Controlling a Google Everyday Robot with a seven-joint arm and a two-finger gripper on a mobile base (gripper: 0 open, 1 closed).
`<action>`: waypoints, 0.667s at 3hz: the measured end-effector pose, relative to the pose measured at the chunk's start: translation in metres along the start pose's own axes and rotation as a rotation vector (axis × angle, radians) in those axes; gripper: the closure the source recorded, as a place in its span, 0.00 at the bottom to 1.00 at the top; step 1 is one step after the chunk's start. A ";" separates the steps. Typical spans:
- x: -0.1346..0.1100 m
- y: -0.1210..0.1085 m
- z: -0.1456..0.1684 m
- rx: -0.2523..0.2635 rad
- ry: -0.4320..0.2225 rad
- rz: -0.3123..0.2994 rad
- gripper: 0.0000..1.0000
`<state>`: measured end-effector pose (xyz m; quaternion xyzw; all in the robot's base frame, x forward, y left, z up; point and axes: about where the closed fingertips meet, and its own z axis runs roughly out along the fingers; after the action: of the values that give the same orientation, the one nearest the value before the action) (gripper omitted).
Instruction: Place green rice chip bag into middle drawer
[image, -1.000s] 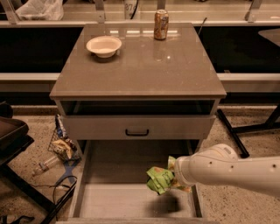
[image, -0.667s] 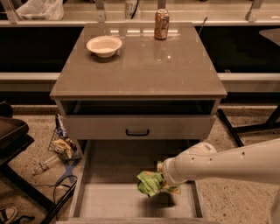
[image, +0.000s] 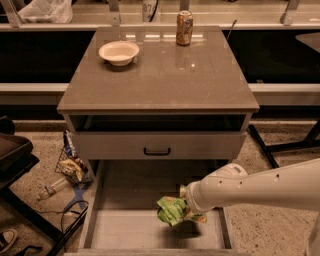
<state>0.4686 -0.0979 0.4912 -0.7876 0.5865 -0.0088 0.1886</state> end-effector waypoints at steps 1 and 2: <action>0.000 0.000 0.000 -0.001 0.000 0.000 0.35; 0.000 0.001 0.000 -0.001 0.000 -0.001 0.13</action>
Offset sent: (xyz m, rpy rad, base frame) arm -0.0003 0.0001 -0.0001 -0.0001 0.0004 0.0005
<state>0.4680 -0.0975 0.4910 -0.7880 0.5861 -0.0085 0.1883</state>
